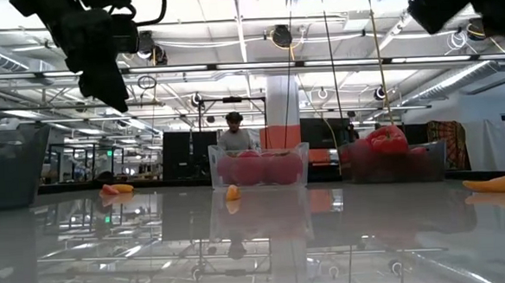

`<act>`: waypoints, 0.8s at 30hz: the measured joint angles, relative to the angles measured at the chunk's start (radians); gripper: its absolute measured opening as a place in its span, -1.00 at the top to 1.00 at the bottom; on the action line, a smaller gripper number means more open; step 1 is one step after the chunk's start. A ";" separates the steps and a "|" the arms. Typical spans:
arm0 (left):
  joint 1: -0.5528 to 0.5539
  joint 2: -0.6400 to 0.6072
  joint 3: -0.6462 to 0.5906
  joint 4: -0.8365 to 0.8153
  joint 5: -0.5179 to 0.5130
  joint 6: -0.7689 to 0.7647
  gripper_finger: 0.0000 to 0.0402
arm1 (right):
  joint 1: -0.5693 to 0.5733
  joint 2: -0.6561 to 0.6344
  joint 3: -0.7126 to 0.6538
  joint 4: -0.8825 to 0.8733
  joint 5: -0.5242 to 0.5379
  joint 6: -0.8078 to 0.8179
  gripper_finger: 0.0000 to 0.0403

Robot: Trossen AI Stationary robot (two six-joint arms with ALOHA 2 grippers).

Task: Sort produce into baskets
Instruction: Put the orange chili into the bottom gray bin

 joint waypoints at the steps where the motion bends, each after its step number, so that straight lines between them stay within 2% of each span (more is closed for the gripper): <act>1: -0.013 0.003 0.000 0.001 -0.001 -0.019 -0.06 | 0.011 -0.016 -0.033 0.031 -0.007 0.019 0.05; 6: -0.093 0.022 0.000 0.058 -0.002 -0.105 -0.06 | 0.077 -0.061 -0.175 0.148 -0.068 0.068 0.05; 11: -0.158 0.067 0.000 0.163 -0.015 -0.165 -0.06 | 0.130 -0.064 -0.256 0.150 -0.065 0.091 0.05; 16: -0.190 0.140 0.000 0.243 -0.025 -0.226 -0.06 | 0.166 -0.064 -0.336 0.240 -0.064 0.090 0.05; 24: -0.257 0.227 0.018 0.295 -0.013 -0.308 -0.06 | 0.232 -0.064 -0.443 0.357 -0.065 0.105 0.05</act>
